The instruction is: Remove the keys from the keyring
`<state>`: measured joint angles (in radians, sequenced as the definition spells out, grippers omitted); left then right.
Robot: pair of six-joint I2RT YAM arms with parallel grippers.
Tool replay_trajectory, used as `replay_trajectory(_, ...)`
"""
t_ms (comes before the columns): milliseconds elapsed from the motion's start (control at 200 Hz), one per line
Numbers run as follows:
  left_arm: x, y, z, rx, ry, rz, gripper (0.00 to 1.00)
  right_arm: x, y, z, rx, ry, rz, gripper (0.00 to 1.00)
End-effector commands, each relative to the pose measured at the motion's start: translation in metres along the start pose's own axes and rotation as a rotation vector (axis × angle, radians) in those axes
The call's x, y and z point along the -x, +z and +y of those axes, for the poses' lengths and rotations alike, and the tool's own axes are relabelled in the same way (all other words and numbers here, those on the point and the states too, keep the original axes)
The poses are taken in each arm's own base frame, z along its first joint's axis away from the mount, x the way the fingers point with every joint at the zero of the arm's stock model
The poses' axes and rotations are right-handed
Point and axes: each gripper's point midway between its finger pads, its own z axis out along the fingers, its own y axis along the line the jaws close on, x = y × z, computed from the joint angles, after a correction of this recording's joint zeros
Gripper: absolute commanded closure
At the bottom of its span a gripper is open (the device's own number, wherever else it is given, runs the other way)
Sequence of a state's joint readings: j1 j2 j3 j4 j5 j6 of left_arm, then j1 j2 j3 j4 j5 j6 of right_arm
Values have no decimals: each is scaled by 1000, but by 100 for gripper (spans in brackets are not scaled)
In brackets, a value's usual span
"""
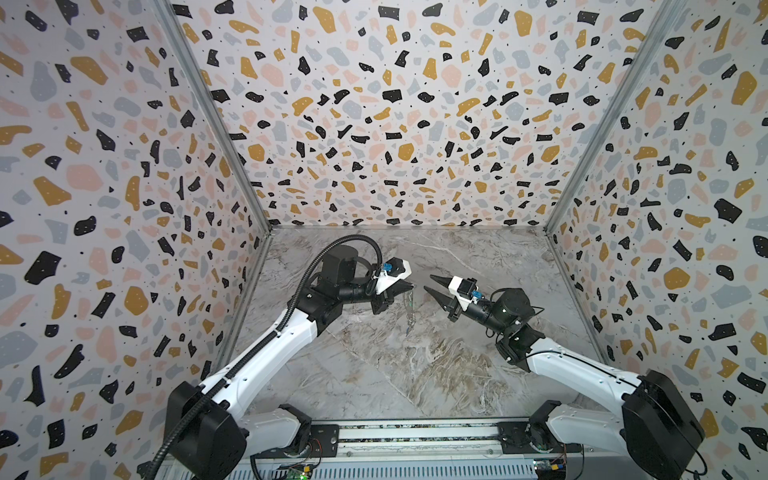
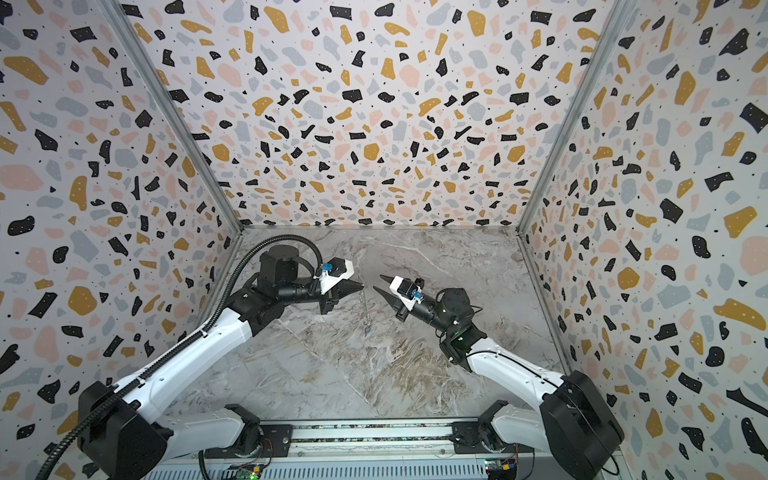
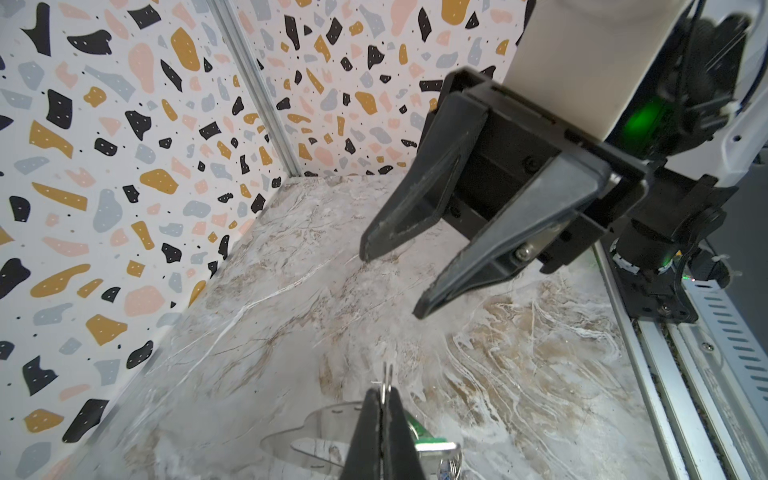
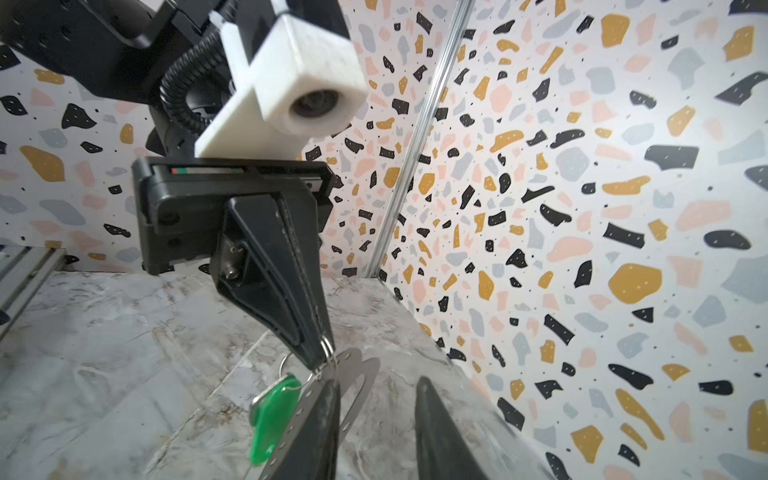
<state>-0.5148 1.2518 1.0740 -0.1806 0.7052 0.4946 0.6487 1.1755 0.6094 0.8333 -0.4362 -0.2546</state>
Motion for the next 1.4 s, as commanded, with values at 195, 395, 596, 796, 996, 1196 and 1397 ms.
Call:
replay_trajectory(195, 4, 4, -4, -10, 98, 110, 100, -5, 6, 17, 128, -38, 74, 75)
replay_trajectory(395, 8, 6, -7, -13, 127, 117, 100, -11, 8, 29, 204, 4, 88, 77)
replay_trajectory(596, 6, 8, -11, -17, 143, 135, 100, -14, 10, 31, 220, 24, 94, 81)
replay_trajectory(796, 2, 10, -13, -25, 157, 153, 100, -12, 12, 30, 218, 31, 77, 85)
replay_trajectory(996, 3, 10, -15, -36, 174, 150, 100, -15, 14, 31, 228, 40, 89, 91)
replay_trajectory(1196, 3, 8, -22, -64, 205, 140, 100, -15, 15, 34, 247, 52, 86, 96)
replay_trajectory(1397, 3, 7, -27, -82, 225, 126, 100, -17, 16, 36, 259, 75, 87, 96)
